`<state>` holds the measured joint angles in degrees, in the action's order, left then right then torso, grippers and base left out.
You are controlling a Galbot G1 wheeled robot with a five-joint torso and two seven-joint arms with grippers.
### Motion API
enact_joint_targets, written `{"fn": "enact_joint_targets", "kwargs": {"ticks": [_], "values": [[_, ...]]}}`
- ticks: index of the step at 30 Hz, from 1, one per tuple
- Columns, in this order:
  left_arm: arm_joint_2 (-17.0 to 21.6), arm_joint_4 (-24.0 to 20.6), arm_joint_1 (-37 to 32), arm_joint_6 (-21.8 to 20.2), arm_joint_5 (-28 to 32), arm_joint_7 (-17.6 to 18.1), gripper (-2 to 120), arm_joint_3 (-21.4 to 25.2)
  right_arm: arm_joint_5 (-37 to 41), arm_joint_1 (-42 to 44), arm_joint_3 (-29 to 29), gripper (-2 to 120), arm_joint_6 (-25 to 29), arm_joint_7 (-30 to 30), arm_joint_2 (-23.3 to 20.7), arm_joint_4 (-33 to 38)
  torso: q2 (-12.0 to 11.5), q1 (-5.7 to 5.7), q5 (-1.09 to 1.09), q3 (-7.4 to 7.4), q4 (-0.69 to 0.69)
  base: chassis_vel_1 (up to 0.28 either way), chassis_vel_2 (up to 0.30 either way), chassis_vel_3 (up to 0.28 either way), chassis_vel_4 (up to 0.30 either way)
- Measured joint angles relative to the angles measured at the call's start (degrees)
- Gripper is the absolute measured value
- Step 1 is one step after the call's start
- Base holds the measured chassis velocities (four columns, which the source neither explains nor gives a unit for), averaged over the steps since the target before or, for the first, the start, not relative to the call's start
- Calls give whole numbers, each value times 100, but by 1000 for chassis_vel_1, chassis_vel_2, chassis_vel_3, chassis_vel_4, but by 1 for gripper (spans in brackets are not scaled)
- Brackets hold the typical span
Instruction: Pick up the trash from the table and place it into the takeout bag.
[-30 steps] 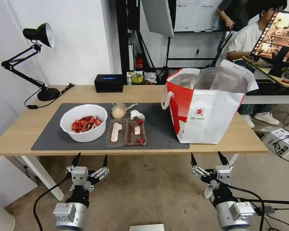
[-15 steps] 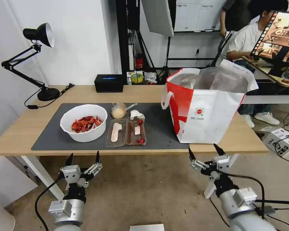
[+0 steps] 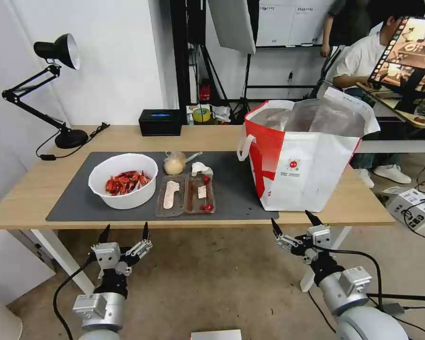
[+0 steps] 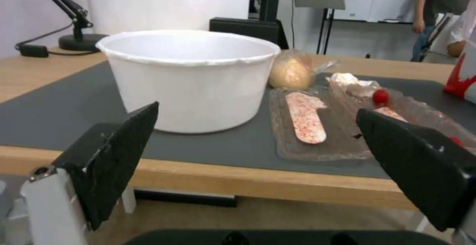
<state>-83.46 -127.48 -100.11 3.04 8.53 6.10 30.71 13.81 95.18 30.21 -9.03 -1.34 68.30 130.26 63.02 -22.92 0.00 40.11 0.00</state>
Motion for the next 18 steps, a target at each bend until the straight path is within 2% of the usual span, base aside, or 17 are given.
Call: {"fn": "enact_joint_targets", "kwargs": {"ticks": [6,8,10,12,14,16,17,18], "values": [[3,-57,-18,-41,354,-4,100,-70,1,3,0,100,8,1,8,0,0,0,-1,0,0,0,0,0,0],[45,-204,-21,-218,1023,31,100,-167,2,-4,-3,100,13,2,12,0,0,0,0,0,0,0,0,0,0],[45,-204,-21,-218,1023,31,100,-167,2,-5,-3,100,13,2,12,0,0,0,0,0,0,0,0,0,0],[186,-433,74,-583,2178,261,100,-301,2,-19,-17,100,20,2,18,-7,0,0,0,0,0,0,0,0,0],[208,-467,99,-634,2368,312,100,-315,2,-20,-20,100,21,3,19,-7,0,0,0,0,0,0,0,0,0],[344,-679,387,-1002,3742,794,100,-335,2,-23,-43,100,26,3,23,-13,0,0,0,0,0,0,0,0,0],[410,-777,599,-1198,4458,1216,100,-329,0,-21,-52,100,30,2,28,-13,0,0,0,0,-1,0,0,0,0],[410,-777,599,-1198,4458,1216,100,-329,0,-21,-52,100,30,2,28,-13,0,0,0,0,-1,0,0,0,0]]}}
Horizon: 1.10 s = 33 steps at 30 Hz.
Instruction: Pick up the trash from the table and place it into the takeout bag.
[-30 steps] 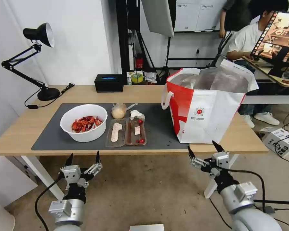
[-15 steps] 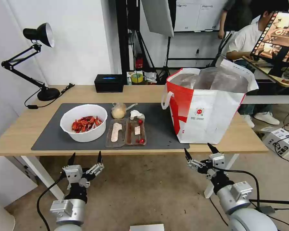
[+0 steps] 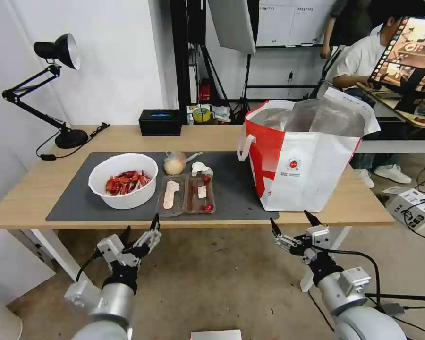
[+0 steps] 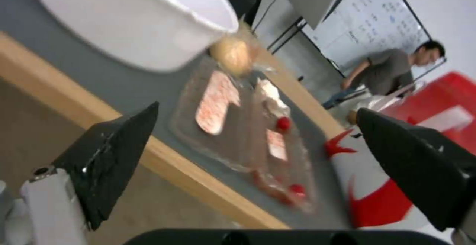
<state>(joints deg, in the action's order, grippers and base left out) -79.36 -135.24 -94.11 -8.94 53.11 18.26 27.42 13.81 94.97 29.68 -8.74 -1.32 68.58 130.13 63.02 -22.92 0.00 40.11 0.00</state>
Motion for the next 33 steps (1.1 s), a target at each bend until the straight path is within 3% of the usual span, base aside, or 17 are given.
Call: {"fn": "enact_joint_targets", "kwargs": {"ticks": [3,9,18,33], "values": [[58,-158,427,-176,1316,710,100,-22,-2,6,-12,100,5,0,5,0,0,0,0,0,0,0,0,0,0],[37,-215,845,-334,2271,1233,100,-155,-5,10,-35,100,9,-1,14,3,0,0,1,0,1,0,0,0,0],[-49,192,1136,-380,2419,1159,100,-475,-6,-2,-63,100,19,-1,38,-29,0,0,0,0,0,0,0,0,0],[241,751,1646,-566,2717,1077,100,-749,-26,-56,-59,100,32,-2,105,-149,0,0,0,0,0,0,0,0,0]]}}
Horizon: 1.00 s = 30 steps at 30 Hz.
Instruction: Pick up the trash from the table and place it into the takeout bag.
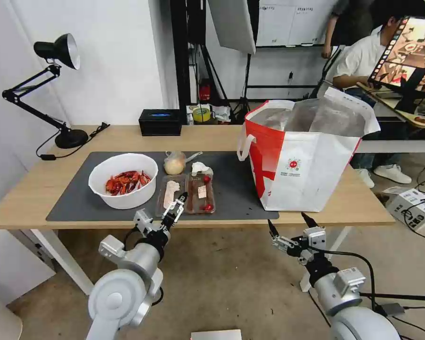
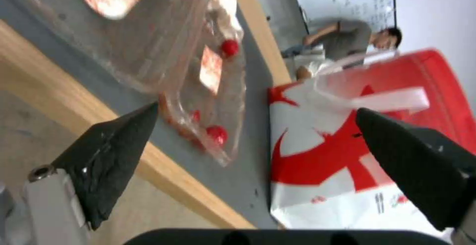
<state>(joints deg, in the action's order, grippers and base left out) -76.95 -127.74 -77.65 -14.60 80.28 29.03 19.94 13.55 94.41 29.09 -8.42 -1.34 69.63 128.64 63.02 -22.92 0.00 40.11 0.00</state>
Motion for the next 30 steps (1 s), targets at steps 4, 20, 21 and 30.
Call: {"fn": "enact_joint_targets", "kwargs": {"ticks": [4,20,21,30], "values": [[27,71,80,-35,31,1,100,-73,-4,17,23,100,5,-2,4,-12,0,1,0,0,0,0,0,0,0],[108,610,608,-45,161,110,100,-289,-12,-58,48,100,20,-19,34,-218,0,1,0,0,0,0,0,0,0],[105,646,618,-45,165,124,100,-294,-12,-70,43,100,21,-21,29,-243,0,0,0,0,1,0,0,0,0],[-15,749,648,-48,170,256,100,-281,-10,-143,0,100,24,-30,13,-309,0,0,0,0,0,0,0,0,0]]}}
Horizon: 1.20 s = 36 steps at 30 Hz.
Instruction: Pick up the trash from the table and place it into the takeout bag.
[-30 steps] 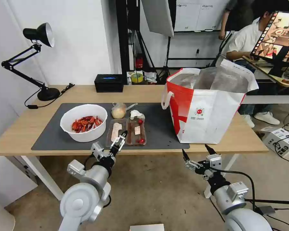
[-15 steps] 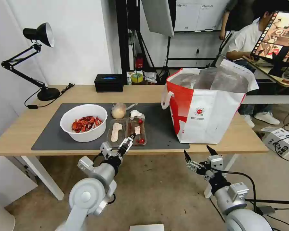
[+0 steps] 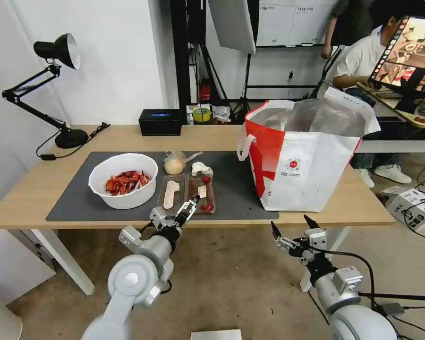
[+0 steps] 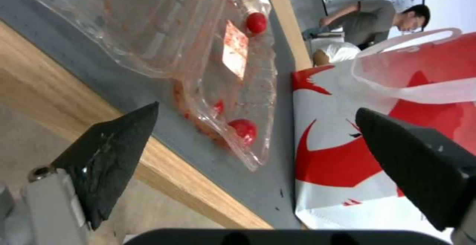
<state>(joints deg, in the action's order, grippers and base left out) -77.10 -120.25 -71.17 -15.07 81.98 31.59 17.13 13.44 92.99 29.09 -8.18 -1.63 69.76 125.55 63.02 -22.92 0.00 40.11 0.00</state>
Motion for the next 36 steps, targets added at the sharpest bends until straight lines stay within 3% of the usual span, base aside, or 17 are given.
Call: {"fn": "enact_joint_targets", "kwargs": {"ticks": [25,36], "values": [[-95,74,178,121,159,583,100,227,-123,119,-61,100,140,0,50,-7,0,0,0,0,0,0,0,0,0],[-161,47,243,526,379,496,100,288,-186,140,-106,100,155,6,127,-29,0,0,0,0,0,0,0,0,0]]}}
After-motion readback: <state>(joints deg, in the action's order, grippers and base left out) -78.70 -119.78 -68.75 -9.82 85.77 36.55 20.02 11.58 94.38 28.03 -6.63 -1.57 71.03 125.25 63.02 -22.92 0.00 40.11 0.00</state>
